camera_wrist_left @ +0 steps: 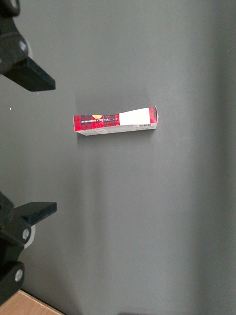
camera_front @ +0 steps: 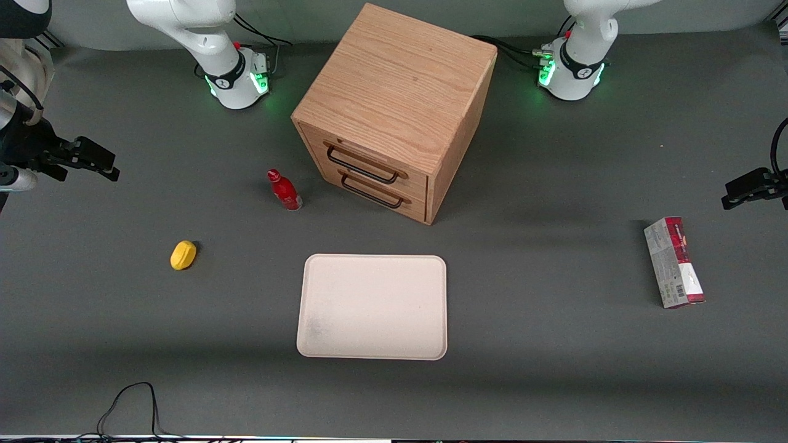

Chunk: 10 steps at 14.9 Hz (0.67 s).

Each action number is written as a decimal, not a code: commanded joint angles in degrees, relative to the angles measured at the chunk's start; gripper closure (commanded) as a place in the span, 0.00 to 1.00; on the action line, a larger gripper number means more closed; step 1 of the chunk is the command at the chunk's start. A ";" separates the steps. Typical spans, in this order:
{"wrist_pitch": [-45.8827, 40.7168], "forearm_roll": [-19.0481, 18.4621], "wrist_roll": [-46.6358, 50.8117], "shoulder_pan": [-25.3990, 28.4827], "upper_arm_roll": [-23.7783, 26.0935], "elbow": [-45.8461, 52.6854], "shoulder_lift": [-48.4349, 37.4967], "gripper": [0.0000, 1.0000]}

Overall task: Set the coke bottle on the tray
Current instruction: 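Move the right gripper toward the red Coca-Cola bottle beside the cabinet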

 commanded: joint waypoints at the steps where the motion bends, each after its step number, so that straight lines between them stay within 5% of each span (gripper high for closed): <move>1: -1.13 0.97 -0.38 0.28 -0.44 1.08 0.62 0.00; 4: -1.83 1.15 2.42 1.33 0.18 1.08 1.06 0.00; 10: 1.48 4.40 11.83 13.18 0.09 -8.48 -1.66 0.00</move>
